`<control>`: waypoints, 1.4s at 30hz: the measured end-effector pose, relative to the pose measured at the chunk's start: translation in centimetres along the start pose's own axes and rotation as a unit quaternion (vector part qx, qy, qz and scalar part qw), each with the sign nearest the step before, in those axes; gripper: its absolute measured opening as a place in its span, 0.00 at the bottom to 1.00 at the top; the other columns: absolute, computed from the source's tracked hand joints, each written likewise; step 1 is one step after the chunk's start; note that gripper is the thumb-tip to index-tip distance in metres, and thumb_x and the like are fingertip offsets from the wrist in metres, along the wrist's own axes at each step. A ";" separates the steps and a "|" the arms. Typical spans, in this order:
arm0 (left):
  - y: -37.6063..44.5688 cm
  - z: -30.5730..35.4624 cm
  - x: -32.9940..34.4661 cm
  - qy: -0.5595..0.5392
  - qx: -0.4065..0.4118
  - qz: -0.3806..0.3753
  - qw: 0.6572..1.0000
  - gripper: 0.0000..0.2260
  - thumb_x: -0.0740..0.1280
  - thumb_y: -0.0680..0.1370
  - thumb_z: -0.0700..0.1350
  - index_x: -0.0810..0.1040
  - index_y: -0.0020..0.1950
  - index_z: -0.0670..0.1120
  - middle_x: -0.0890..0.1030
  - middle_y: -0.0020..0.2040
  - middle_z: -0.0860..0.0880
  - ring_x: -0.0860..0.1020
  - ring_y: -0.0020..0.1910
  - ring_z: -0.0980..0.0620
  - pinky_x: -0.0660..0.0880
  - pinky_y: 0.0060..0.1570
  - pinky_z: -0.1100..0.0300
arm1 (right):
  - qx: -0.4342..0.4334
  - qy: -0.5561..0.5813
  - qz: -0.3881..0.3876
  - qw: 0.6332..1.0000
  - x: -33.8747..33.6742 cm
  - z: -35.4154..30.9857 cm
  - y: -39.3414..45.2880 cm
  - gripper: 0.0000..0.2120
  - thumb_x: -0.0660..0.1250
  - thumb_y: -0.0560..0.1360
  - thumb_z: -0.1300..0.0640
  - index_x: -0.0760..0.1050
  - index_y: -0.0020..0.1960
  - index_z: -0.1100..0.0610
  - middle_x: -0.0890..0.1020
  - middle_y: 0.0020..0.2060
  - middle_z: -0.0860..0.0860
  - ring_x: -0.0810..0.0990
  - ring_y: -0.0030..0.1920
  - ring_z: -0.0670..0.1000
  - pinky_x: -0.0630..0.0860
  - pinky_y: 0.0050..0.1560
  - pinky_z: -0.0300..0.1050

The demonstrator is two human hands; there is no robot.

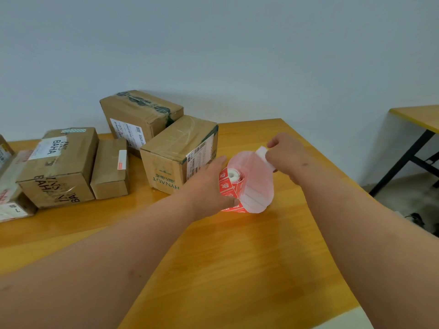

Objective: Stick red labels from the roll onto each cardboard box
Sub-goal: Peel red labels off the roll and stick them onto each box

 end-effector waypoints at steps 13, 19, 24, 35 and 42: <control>0.2 0.0 -0.9 0.007 0.003 0.045 0.999 0.36 0.67 0.78 0.49 0.48 0.80 0.52 0.60 0.78 0.49 0.61 0.75 0.48 0.62 0.71 0.52 | -0.025 -0.123 -0.041 0.991 -1.5 -3.0 0.2 0.17 0.60 0.70 0.70 0.80 0.55 0.68 0.83 0.53 0.63 0.83 0.47 0.61 0.70 0.40 0.45; -0.6 0.0 -1.0 0.020 0.003 0.039 0.999 0.32 0.65 0.80 0.48 0.52 0.80 0.51 0.63 0.77 0.49 0.63 0.75 0.49 0.62 0.71 0.53 | -0.054 -0.255 -0.053 0.964 -3.0 -4.7 -0.6 0.09 0.66 0.71 0.66 0.82 0.48 0.66 0.80 0.36 0.57 0.74 0.34 0.55 0.70 0.34 0.41; -0.9 0.0 -0.6 0.005 -0.001 0.026 1.000 0.30 0.62 0.80 0.54 0.54 0.79 0.52 0.67 0.75 0.50 0.67 0.72 0.49 0.66 0.66 0.55 | -0.030 -0.270 -0.017 0.962 -2.9 -2.3 0.3 0.08 0.57 0.73 0.63 0.75 0.40 0.61 0.77 0.39 0.55 0.73 0.34 0.51 0.67 0.32 0.42; 0.4 0.3 0.3 0.034 0.016 0.016 0.999 0.38 0.65 0.76 0.62 0.51 0.79 0.51 0.59 0.78 0.50 0.60 0.76 0.48 0.60 0.71 0.51 | -0.003 -0.188 -0.133 0.973 4.5 2.7 0.2 0.18 0.66 0.74 0.49 0.70 0.61 0.56 0.79 0.54 0.54 0.78 0.50 0.54 0.75 0.47 0.48; 2.2 1.0 0.9 0.103 0.004 0.018 0.995 0.43 0.70 0.72 0.62 0.51 0.79 0.53 0.63 0.76 0.48 0.65 0.72 0.45 0.68 0.67 0.44 | 0.007 -0.151 -0.215 0.965 6.6 3.0 -0.2 0.42 0.79 0.64 0.54 0.59 0.71 0.53 0.76 0.61 0.54 0.77 0.59 0.57 0.76 0.58 0.56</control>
Point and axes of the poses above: each hand's wrist, its own y-axis towards the middle knuckle, its own x-axis out of the palm, z = x × y, the point moved 10 cm from there along y, towards the middle knuckle
